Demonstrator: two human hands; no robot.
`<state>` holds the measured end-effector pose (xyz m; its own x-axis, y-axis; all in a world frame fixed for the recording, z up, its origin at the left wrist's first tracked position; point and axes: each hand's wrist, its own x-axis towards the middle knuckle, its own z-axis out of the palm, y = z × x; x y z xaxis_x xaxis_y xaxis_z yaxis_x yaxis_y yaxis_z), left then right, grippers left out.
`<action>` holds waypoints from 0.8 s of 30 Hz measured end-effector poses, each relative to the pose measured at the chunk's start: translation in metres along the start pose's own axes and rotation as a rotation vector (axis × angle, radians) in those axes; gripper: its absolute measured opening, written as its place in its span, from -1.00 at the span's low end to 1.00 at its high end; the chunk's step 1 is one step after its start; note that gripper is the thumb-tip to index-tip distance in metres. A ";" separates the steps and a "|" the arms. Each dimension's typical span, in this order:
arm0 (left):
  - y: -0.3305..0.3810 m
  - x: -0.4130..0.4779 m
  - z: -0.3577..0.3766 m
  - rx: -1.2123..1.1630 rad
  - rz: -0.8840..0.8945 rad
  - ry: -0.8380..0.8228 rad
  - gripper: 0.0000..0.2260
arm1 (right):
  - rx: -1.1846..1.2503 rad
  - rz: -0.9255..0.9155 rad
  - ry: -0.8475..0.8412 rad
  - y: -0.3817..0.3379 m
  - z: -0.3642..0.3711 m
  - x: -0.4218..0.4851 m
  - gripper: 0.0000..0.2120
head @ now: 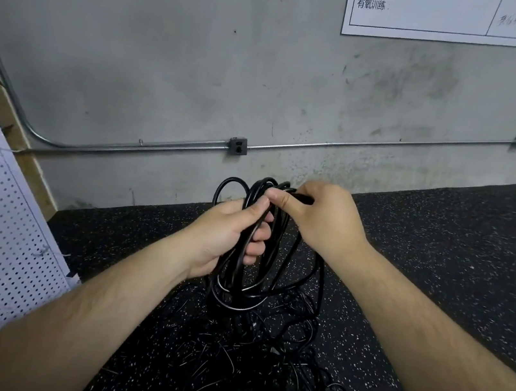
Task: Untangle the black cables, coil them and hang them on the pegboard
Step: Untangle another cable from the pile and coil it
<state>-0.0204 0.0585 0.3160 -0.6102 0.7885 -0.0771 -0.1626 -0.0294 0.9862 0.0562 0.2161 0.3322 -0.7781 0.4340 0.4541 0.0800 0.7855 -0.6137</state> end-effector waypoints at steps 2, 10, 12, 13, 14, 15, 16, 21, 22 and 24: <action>0.004 0.000 -0.002 0.004 0.007 -0.027 -0.68 | 0.030 -0.006 0.005 0.001 0.000 0.000 -0.47; 0.033 0.003 -0.028 -0.108 0.199 0.090 -0.76 | 0.490 0.000 -0.246 0.024 -0.008 -0.010 -0.81; 0.048 0.002 -0.041 -0.249 0.239 0.124 -0.77 | 0.461 0.034 -0.321 0.041 -0.008 -0.013 -0.82; 0.055 0.001 -0.049 -0.309 0.268 0.163 -0.76 | 0.418 0.054 -0.358 0.050 -0.009 -0.015 -0.80; 0.062 -0.001 -0.058 -0.343 0.302 0.213 -0.74 | 0.362 0.071 -0.386 0.057 -0.009 -0.018 -0.79; 0.067 -0.003 -0.066 -0.340 0.336 0.265 -0.73 | 0.319 0.083 -0.402 0.061 -0.009 -0.021 -0.78; 0.068 -0.003 -0.073 -0.308 0.361 0.308 -0.72 | 0.303 0.095 -0.403 0.064 -0.008 -0.023 -0.77; 0.041 0.004 -0.070 -0.027 0.351 0.366 -0.65 | 0.337 0.060 -0.346 0.051 0.001 -0.024 -0.80; 0.037 0.005 -0.067 0.000 0.352 0.353 -0.67 | 0.341 0.048 -0.336 0.044 0.002 -0.024 -0.81; 0.033 0.005 -0.064 -0.015 0.341 0.321 -0.74 | 0.358 0.028 -0.290 0.030 0.004 -0.024 -0.82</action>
<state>-0.0790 0.0221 0.3389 -0.8392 0.5026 0.2075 0.0791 -0.2646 0.9611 0.0752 0.2271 0.3005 -0.9248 0.2717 0.2662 -0.0771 0.5513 -0.8307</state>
